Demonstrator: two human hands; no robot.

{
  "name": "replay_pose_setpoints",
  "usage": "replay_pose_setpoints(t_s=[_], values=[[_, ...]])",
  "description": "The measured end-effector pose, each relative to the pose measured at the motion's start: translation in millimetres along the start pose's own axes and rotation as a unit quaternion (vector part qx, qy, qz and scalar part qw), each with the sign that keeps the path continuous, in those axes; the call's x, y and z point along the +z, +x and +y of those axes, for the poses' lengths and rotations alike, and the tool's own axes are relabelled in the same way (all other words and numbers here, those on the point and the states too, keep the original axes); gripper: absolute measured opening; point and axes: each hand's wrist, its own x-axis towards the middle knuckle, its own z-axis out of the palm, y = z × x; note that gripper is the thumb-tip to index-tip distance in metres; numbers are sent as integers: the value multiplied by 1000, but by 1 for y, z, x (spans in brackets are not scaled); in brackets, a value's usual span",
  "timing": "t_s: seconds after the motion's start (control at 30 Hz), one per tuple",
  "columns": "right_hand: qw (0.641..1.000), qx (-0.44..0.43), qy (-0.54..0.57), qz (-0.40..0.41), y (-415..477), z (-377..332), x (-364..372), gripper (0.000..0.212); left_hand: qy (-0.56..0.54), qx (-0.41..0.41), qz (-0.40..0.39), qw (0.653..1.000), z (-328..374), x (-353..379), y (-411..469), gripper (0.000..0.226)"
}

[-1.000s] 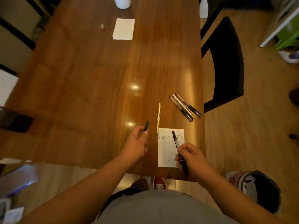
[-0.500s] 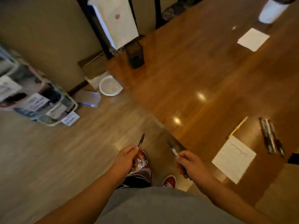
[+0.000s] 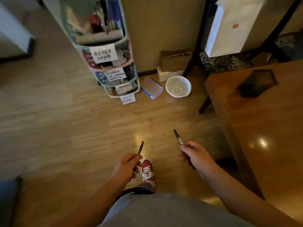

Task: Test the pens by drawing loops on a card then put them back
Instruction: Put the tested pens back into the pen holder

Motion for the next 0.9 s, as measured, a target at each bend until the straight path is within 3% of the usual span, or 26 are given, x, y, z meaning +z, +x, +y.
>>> replay_pose_setpoints(t_s=[0.3,0.63,0.9], values=[[998,43,-21,35,57,-76,30,14,4,19,-31,999,81,-57,88,17],[990,104,35,91,116,-92,-27,14,56,60,-112,990,214,9,167,18],[991,89,62,81,199,-149,-81,15,113,57,-94,988,316,50,232,18]])
